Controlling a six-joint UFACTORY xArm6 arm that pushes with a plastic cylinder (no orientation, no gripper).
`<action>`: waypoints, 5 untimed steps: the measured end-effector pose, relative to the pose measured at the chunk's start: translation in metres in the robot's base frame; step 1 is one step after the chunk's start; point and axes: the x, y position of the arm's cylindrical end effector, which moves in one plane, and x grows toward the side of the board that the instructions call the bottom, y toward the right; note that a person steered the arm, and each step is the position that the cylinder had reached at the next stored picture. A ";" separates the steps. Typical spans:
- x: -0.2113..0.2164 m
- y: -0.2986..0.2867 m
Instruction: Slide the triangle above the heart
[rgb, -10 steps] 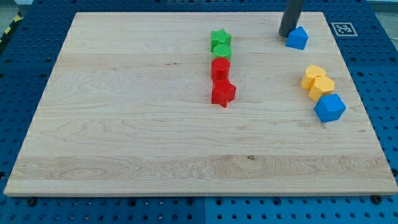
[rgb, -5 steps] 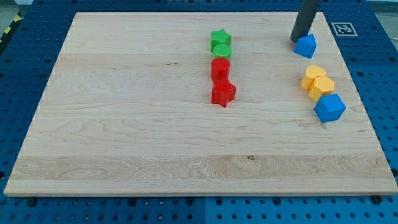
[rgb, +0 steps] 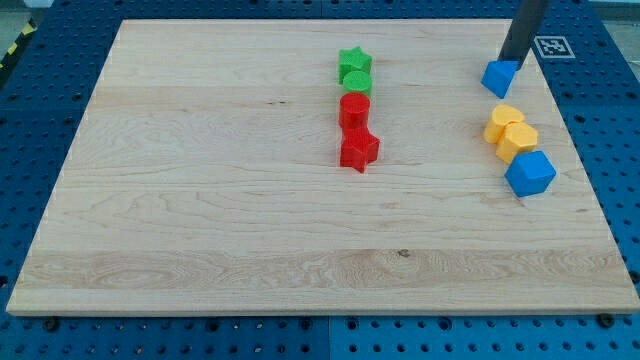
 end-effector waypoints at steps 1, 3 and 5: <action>0.021 -0.013; 0.036 -0.050; 0.053 -0.100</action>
